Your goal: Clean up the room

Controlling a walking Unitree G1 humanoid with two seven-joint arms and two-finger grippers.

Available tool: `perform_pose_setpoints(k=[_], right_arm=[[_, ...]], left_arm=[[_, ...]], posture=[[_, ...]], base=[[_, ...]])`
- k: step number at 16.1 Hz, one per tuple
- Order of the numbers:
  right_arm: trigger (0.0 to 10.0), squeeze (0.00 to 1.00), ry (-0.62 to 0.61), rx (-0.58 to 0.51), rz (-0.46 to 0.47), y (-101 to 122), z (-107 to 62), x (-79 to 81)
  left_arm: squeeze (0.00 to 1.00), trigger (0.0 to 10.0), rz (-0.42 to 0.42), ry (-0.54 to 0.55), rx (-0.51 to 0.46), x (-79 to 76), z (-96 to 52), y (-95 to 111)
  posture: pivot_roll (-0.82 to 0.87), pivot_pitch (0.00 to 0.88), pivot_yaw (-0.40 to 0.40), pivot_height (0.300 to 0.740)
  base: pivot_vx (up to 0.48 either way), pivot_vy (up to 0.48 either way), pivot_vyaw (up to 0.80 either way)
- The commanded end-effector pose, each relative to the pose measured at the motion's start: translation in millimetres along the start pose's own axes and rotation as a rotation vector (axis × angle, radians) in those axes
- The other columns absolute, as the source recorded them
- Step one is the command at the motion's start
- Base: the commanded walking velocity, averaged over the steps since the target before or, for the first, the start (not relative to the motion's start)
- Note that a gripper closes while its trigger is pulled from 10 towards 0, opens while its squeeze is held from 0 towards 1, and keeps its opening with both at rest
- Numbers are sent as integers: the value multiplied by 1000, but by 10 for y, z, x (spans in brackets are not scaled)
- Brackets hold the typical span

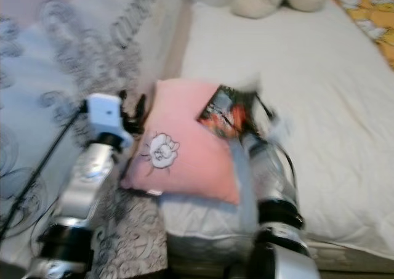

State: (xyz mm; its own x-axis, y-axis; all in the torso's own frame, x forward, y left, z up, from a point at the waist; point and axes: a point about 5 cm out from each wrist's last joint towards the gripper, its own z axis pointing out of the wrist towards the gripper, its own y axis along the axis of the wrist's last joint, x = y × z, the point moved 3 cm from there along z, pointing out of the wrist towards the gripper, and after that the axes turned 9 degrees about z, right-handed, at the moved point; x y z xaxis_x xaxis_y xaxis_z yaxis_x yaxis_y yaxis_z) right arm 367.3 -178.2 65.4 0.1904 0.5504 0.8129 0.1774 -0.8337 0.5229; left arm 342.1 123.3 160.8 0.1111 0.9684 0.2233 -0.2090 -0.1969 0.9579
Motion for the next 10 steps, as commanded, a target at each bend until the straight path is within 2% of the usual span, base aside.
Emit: perform_pose_setpoints(k=[1,2,3,5,7,8,10], right_arm=[[10000,0,-14,153,11,-347,-24,-157],[10000,0,-82,201,-26,-437,-105,-404],[10000,0,-115,228,-52,-480,-160,-538],[10000,0,-159,280,-105,-539,-226,-699],[10000,0,-186,279,-184,-476,-232,-769],[10000,0,-195,248,-309,-324,-199,-774],[10000,0,-204,197,-440,-136,-159,-748]], left_arm=[[0,10000,19,4,17,93,-55,4],[0,10000,32,1,17,131,-84,27],[0,10000,38,1,20,152,-103,36],[0,10000,39,0,33,155,-144,47],[0,10000,35,-4,39,124,-159,58],[0,10000,28,-9,48,97,-174,55],[0,10000,17,-10,54,76,-180,53]], posture=[[-11,37,149,703],[5,48,158,703],[10,50,160,703],[22,56,162,703],[26,59,160,703],[17,59,155,703],[8,60,146,703]], base=[[0,0,0],[0,0,0],[0,0,0],[0,0,0],[0,0,0],[0,0,0],[0,0,0]])
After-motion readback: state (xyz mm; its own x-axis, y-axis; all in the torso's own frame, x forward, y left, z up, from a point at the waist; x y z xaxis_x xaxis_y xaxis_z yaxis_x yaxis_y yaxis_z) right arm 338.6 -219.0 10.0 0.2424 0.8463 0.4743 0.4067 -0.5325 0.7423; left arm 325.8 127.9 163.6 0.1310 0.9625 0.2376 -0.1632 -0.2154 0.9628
